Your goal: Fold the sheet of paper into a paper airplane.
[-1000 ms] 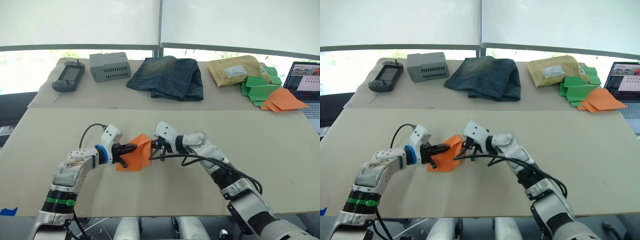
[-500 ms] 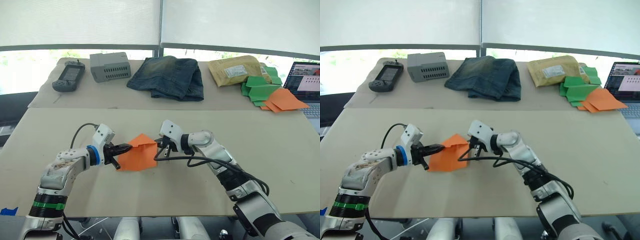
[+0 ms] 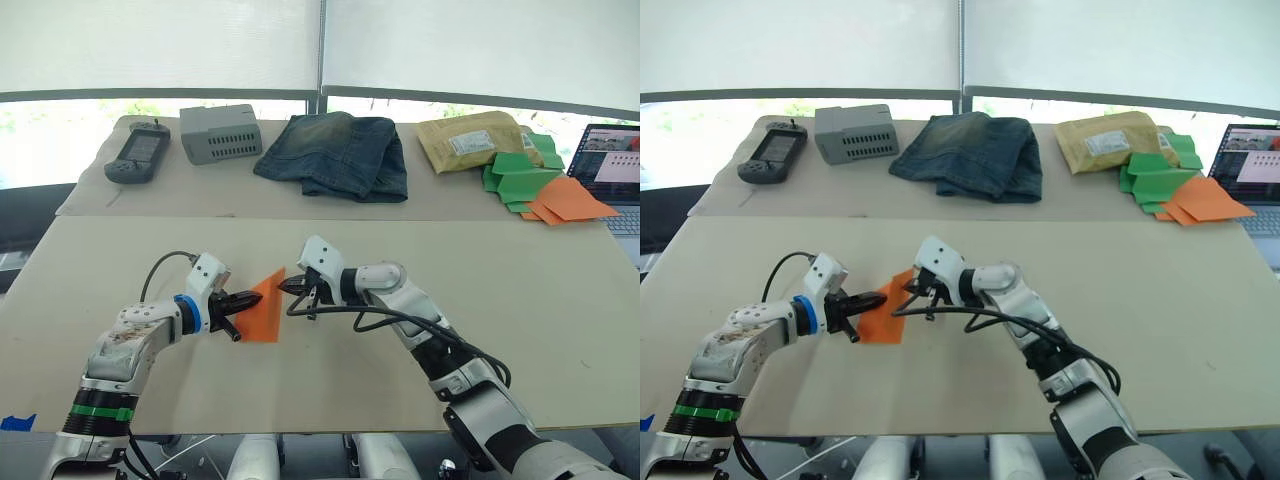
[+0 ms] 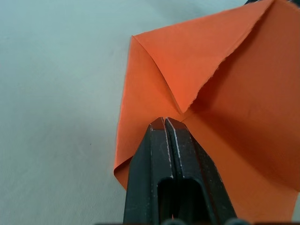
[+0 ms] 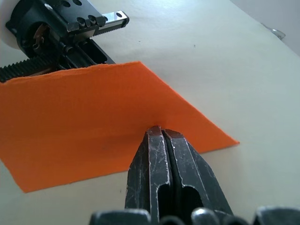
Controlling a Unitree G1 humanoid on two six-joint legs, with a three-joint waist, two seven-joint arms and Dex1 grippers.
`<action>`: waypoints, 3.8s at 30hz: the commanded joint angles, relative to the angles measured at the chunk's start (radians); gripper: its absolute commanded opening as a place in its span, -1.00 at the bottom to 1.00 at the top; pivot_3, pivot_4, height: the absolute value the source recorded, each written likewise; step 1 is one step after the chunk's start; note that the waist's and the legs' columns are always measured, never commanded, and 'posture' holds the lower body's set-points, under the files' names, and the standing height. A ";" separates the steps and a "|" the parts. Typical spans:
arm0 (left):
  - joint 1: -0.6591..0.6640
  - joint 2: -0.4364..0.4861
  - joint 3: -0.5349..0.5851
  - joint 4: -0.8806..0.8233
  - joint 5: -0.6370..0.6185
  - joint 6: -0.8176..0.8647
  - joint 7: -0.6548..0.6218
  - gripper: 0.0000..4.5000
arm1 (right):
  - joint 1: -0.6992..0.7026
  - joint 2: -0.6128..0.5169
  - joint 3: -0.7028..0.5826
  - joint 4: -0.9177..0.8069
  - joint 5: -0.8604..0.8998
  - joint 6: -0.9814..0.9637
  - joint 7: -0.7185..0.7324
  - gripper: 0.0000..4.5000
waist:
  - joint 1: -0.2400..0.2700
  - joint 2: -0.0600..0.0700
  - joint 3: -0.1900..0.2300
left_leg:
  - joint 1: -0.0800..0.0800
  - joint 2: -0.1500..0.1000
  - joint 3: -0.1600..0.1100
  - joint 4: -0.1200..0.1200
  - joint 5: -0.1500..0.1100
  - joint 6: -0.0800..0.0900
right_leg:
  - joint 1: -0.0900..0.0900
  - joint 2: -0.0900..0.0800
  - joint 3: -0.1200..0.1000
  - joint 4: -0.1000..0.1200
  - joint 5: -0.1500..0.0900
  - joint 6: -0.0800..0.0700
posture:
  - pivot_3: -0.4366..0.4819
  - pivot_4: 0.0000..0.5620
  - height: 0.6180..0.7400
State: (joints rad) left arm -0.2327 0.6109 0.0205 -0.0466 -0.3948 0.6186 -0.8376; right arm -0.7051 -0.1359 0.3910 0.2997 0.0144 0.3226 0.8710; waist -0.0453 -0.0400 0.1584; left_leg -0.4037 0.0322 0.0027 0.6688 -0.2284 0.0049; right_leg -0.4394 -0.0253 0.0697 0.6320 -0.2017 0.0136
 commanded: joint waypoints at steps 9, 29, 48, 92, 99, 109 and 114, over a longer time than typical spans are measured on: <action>0.049 -0.018 0.015 -0.064 -0.013 0.008 0.038 -0.98 | -0.074 0.055 0.005 0.142 -0.014 -0.129 0.019 -1.00 | -0.001 0.000 0.000 | 0.000 0.000 0.000 0.000 0.000 0.000 | 0.000 0.000 0.000 0.000 0.001 -0.001 | -0.05 -0.47 0.81; 0.066 0.030 0.089 -0.090 -0.038 0.026 0.019 -0.98 | -0.073 0.105 0.004 0.313 -0.064 -0.202 -0.018 -1.00 | -0.004 0.000 0.000 | 0.001 0.000 0.000 -0.001 0.000 0.000 | 0.000 0.000 0.000 0.001 0.001 -0.002 | -0.05 -0.47 0.81; -0.047 0.017 0.071 -0.052 -0.101 0.027 -0.015 -0.98 | -0.005 0.062 0.004 0.228 -0.081 -0.190 0.001 -1.00 | -0.001 0.001 0.000 | 0.003 0.000 0.001 -0.002 0.000 0.000 | 0.002 -0.001 0.000 0.000 0.001 -0.002 | -0.05 -0.47 0.81; 0.029 0.021 -0.023 -0.055 -0.002 -0.006 -0.034 -0.98 | -0.285 0.142 -0.156 0.856 -0.085 -0.524 -0.105 -1.00 | -0.004 0.001 0.000 | 0.004 0.001 0.001 -0.003 0.000 0.000 | 0.002 0.000 0.000 0.001 0.001 -0.003 | -0.05 -0.47 0.81; 0.013 0.020 -0.017 -0.040 0.000 -0.003 -0.033 -0.98 | -0.216 0.144 -0.136 0.805 -0.092 -0.559 0.027 -1.00 | -0.008 0.001 0.000 | 0.004 0.001 0.001 -0.003 0.000 0.000 | 0.002 0.000 0.000 0.001 0.001 -0.003 | -0.05 -0.47 0.81; -0.005 0.019 -0.033 -0.026 0.004 -0.007 -0.047 -0.98 | -0.065 0.089 -0.067 0.543 -0.105 -0.483 0.175 -1.00 | -0.009 0.001 0.000 | 0.005 0.000 0.001 -0.003 0.000 0.000 | 0.002 0.000 0.000 0.001 0.001 -0.003 | -0.05 -0.47 0.81; -0.007 0.021 -0.034 -0.022 0.004 -0.009 -0.054 -0.98 | 0.019 0.065 -0.018 0.410 -0.111 -0.423 0.201 -1.00 | -0.006 0.001 0.000 | 0.005 0.000 0.001 -0.003 0.000 0.000 | 0.003 0.000 0.000 0.001 0.001 -0.003 | -0.05 -0.47 0.81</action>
State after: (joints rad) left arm -0.2294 0.6226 -0.0145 -0.0631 -0.3921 0.6136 -0.8851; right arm -0.7328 -0.0600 0.3287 0.7220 -0.0686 -0.1438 1.0418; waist -0.0513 -0.0387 0.1585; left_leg -0.3985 0.0327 0.0033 0.6654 -0.2285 0.0048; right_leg -0.4366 -0.0253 0.0697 0.6326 -0.2010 0.0106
